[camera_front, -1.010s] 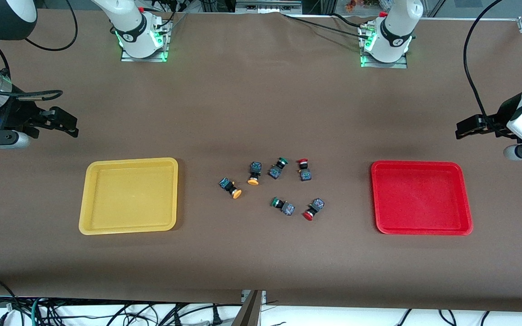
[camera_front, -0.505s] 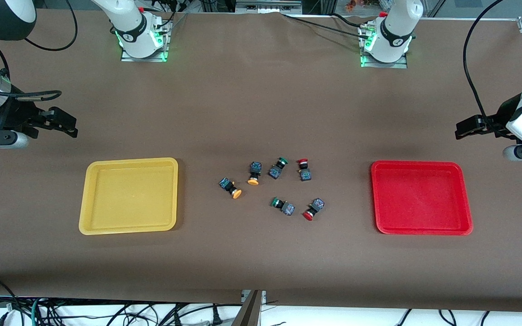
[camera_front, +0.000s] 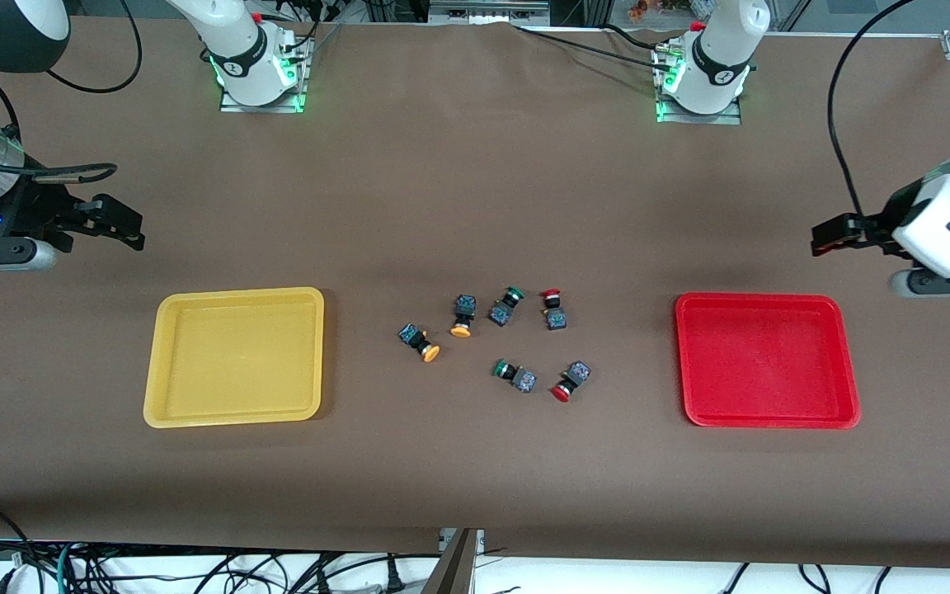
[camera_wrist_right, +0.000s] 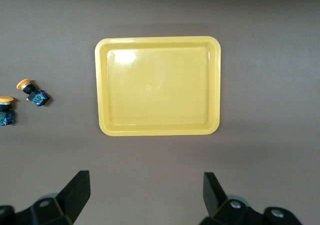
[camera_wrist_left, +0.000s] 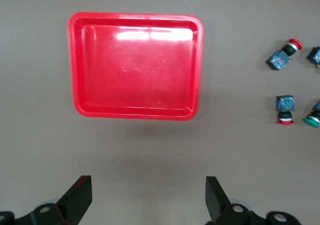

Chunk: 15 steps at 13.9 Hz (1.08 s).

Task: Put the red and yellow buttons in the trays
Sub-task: 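Reach the left gripper to a red button while the right gripper reaches a yellow button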

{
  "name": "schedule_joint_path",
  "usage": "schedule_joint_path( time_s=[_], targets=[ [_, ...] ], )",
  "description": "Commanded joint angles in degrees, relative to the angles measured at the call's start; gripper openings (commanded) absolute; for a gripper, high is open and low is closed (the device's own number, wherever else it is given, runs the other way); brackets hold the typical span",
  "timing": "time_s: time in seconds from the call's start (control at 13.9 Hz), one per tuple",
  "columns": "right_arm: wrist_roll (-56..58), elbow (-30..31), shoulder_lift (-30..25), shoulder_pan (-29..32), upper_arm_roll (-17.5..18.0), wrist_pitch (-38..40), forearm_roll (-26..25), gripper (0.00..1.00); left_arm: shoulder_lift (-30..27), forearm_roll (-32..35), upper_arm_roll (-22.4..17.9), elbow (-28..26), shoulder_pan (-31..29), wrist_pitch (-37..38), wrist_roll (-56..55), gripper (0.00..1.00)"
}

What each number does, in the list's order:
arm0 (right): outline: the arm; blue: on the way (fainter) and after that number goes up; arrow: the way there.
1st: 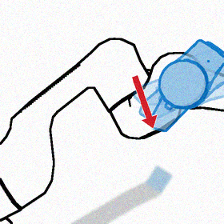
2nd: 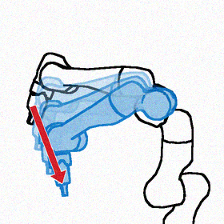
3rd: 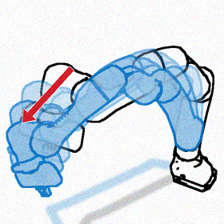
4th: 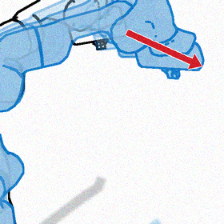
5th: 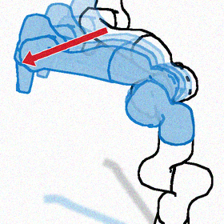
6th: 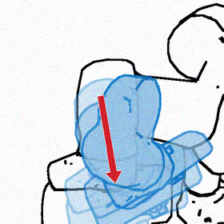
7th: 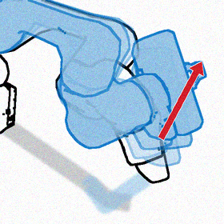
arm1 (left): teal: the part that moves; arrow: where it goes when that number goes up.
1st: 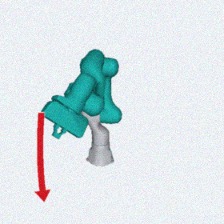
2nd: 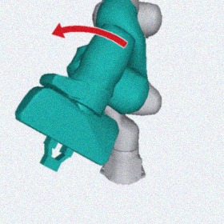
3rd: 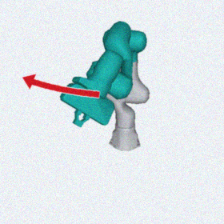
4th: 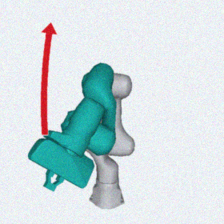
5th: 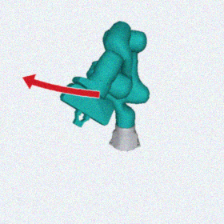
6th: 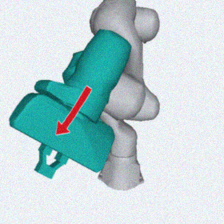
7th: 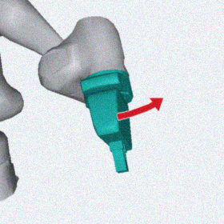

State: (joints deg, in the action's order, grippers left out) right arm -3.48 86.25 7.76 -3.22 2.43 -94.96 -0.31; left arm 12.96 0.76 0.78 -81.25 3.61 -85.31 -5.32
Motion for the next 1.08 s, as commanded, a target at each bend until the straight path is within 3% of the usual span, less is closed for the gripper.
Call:
schedule_joint_path(
  time_s=[0.0,0.43,0.87,1.01],
  targets=[
    [0.0,-0.7,-0.1,0.1,0.1,0.6,0.5,1.00,5.1,-1.7,-0.3,2.2,3.7,-0.5,-0.7,1.00],
    [0.6,-0.5,0.7,0.0,0.2,0.0,1.6,1.00,16.4,-4.5,-0.1,1.3,13.2,-17.2,-17.9,1.00],
    [0.8,-0.3,6.7,0.0,0.3,-4.3,2.9,1.00,26.9,-6.5,-0.1,-0.1,20.4,-30.9,-23.3,1.00],
    [0.9,-0.7,13.0,-0.8,0.5,-4.4,4.4,1.00,29.2,-6.6,0.0,-2.7,22.3,-35.3,-25.2,1.00]
  ],
)
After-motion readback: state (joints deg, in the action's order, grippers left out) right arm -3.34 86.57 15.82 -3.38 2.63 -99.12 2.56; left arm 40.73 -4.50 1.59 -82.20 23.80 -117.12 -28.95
